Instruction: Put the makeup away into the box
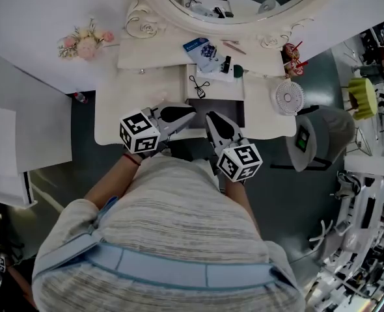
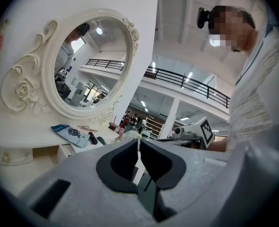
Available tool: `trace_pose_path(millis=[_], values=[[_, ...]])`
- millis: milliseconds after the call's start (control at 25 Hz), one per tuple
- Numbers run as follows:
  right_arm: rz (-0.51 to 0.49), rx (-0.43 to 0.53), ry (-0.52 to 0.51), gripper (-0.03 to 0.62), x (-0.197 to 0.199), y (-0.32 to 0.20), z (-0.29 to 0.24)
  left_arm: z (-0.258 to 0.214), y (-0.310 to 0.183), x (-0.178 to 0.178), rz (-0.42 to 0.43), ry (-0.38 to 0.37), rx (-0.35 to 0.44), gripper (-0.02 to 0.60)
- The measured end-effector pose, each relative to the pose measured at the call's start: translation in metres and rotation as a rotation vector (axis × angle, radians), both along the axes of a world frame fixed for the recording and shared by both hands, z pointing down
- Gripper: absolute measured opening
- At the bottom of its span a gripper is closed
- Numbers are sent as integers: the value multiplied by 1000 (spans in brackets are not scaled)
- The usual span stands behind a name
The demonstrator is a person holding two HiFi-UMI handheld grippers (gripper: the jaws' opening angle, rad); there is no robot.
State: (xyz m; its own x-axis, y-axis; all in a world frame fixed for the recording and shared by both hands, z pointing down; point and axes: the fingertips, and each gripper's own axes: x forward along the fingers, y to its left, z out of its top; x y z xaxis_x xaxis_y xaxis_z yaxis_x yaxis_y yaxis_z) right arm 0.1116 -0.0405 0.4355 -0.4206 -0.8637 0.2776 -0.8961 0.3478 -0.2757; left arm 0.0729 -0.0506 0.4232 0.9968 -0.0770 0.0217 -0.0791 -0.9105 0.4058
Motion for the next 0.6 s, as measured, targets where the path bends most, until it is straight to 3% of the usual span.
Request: trace_pose_path(millis=[600], values=[[-57, -96, 56, 11, 19, -40, 31, 16, -19, 1, -82, -22, -64, 17]])
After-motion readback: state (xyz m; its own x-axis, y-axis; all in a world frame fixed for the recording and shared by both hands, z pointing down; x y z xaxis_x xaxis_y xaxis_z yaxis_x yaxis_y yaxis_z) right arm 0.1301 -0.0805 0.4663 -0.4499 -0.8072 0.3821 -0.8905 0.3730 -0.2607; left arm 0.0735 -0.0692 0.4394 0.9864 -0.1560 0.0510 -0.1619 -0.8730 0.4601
